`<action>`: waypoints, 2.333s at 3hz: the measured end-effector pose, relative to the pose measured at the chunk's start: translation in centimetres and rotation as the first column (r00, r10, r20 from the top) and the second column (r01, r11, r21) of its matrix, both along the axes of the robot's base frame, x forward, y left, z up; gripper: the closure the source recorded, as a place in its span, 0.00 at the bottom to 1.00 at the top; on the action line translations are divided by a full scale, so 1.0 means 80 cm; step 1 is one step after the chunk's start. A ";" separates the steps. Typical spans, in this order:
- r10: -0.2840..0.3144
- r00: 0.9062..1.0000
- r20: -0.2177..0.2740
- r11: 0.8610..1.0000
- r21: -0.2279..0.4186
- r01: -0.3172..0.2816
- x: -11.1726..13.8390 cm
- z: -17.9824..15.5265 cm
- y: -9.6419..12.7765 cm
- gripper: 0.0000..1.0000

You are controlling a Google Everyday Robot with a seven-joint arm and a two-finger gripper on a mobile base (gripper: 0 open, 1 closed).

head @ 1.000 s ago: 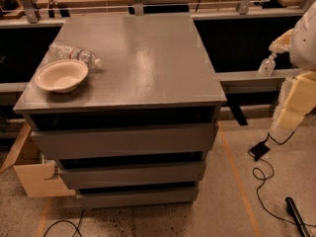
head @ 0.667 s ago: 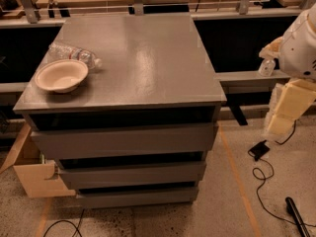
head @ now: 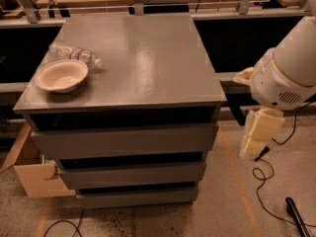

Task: Open top drawer

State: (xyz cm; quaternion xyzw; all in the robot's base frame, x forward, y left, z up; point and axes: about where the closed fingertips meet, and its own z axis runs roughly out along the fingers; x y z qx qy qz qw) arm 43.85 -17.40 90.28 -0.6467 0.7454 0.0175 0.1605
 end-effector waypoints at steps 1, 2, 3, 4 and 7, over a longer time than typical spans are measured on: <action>0.066 0.995 -0.073 0.997 0.052 -0.062 -0.009 -0.082 0.047 0.00; 0.066 0.995 -0.073 0.997 0.052 -0.063 -0.009 -0.082 0.047 0.00; 0.075 0.992 -0.103 0.997 0.013 -0.074 -0.006 -0.124 0.056 0.00; 0.103 0.988 -0.117 0.995 0.020 -0.101 0.004 -0.174 0.074 0.00; 0.142 0.988 0.055 0.989 -0.039 -0.140 0.068 -0.233 0.147 0.00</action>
Offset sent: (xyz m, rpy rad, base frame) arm -0.0137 0.0577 -0.0974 0.0586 0.1223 0.1095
